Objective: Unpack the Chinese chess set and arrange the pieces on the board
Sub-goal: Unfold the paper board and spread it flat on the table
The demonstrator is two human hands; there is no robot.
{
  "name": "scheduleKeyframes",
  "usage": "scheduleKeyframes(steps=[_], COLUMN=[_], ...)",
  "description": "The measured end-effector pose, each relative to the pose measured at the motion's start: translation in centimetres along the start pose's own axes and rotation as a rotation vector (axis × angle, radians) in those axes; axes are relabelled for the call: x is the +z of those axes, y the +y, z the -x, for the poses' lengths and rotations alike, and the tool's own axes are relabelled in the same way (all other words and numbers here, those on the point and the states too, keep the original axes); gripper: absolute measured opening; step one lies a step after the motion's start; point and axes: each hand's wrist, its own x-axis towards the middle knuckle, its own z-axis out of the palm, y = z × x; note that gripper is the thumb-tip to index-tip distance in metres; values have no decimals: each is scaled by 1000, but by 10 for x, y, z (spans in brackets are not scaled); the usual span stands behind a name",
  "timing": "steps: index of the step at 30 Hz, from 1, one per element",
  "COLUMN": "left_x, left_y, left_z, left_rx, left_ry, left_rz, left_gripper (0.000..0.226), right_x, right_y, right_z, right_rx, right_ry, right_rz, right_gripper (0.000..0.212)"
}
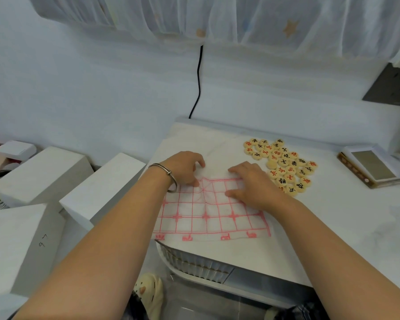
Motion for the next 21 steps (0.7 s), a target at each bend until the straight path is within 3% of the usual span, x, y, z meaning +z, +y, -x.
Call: scheduleKeyframes(steps=[3,7,9,12,16,21], left_x=[1,3,4,3,0,1], left_y=[2,4,6,7,10,11], left_z=[-1,-1,-2,-3,-2,-4], left_rx=[31,54,65,77,82,92], left_ry=[-32,43,102,182,271,396], left_rz=[-15,-41,-20,7,8,-2], left_gripper=[54,32,22,16,13,13], right_x=[-6,-12,-10,-10,-8,-2], right_y=[-3,-4,-1,2,8,18], right_z=[1,0,-1,0,-4,-8], right_rx=[56,96,69,85,56,-50], right_ry=[-75,-126,-42,136,375,452], right_rz=[58,76,66,-182,-157,122], right_gripper=[69,59,44,15,19,18])
